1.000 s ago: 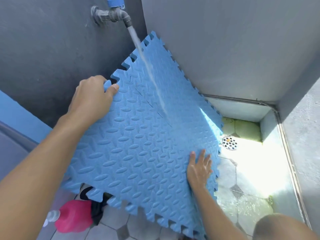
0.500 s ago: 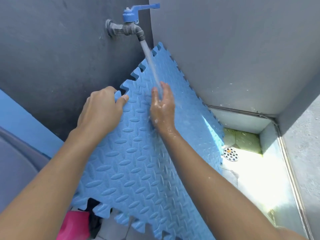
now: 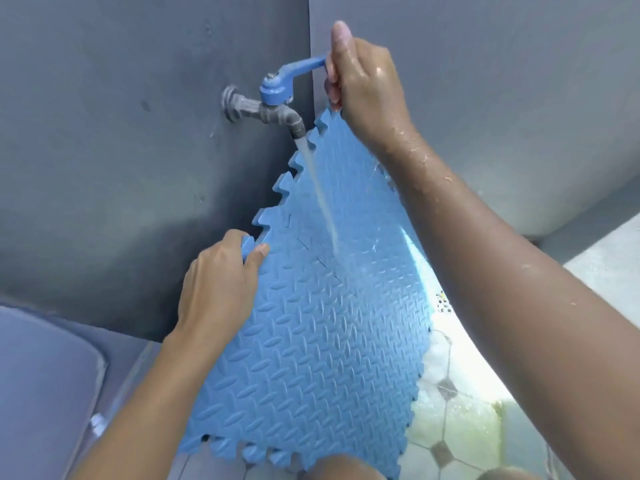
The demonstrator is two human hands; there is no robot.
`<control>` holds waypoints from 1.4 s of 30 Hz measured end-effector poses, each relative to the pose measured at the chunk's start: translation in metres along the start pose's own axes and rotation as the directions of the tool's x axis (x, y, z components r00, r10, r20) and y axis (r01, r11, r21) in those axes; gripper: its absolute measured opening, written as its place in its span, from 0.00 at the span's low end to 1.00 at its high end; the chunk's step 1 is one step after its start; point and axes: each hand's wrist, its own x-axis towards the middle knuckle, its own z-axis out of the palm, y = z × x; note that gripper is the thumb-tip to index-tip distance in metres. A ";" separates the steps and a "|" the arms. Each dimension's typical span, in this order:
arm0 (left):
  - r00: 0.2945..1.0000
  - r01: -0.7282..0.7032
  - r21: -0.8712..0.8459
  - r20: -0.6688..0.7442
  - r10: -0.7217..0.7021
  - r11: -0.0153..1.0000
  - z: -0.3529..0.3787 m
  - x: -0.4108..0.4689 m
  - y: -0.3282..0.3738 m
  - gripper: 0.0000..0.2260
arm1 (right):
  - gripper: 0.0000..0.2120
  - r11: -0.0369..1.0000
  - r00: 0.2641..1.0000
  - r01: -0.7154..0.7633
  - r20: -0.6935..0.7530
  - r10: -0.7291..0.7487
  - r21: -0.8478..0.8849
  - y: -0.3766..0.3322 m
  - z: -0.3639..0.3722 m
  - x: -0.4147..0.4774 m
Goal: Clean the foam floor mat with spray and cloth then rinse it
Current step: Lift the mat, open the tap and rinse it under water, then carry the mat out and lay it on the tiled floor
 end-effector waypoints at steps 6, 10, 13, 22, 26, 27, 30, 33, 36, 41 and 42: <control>0.986 0.083 -0.067 0.149 -0.072 0.994 -0.016 0.000 0.012 0.13 | 0.22 0.972 0.964 -0.165 0.179 0.195 -0.170 -0.015 0.007 0.022; 0.969 0.118 -0.097 0.227 -0.093 0.988 -0.026 -0.008 0.031 0.14 | 0.21 0.940 0.862 -0.206 0.404 0.306 -0.273 -0.031 -0.007 0.038; 0.956 0.088 -0.114 0.289 -0.051 0.990 -0.039 -0.028 0.054 0.15 | 0.12 0.909 0.772 -0.283 0.490 0.404 -0.305 -0.039 -0.037 0.025; 0.942 0.057 -0.189 0.335 0.010 0.980 -0.101 -0.121 0.123 0.11 | 0.49 0.524 0.632 0.172 0.502 0.590 -0.834 -0.079 -0.175 -0.075; 0.951 0.087 -0.258 0.308 -0.003 0.962 -0.152 -0.157 0.148 0.09 | 0.42 0.501 0.760 0.300 0.521 0.389 -0.812 -0.120 -0.204 -0.081; 0.956 0.084 -0.260 0.295 -0.003 0.962 -0.168 -0.166 0.151 0.09 | 0.41 0.497 0.790 0.309 0.510 0.340 -0.811 -0.132 -0.208 -0.077; 0.962 0.103 -0.258 0.270 -0.031 0.961 -0.216 -0.190 0.152 0.09 | 0.38 0.481 0.802 0.357 0.527 0.282 -0.801 -0.166 -0.215 -0.059; 0.955 0.188 -0.233 0.270 -0.122 0.954 -0.267 -0.221 0.147 0.10 | 0.29 0.470 0.673 0.552 0.701 0.237 -0.689 -0.199 -0.208 -0.047; 0.928 0.325 -0.191 0.254 -0.273 0.926 -0.309 -0.265 0.134 0.12 | 0.14 0.495 0.535 0.677 0.826 0.178 -0.545 -0.233 -0.180 -0.056; 0.791 0.610 -0.235 0.127 -0.599 0.756 -0.362 -0.377 0.093 0.12 | 0.12 0.695 0.268 0.679 0.961 0.064 -0.236 -0.309 -0.091 -0.110; 0.752 0.652 -0.248 0.088 -0.654 0.716 -0.370 -0.403 0.085 0.12 | 0.12 0.686 0.224 0.701 0.973 0.047 -0.194 -0.328 -0.069 -0.128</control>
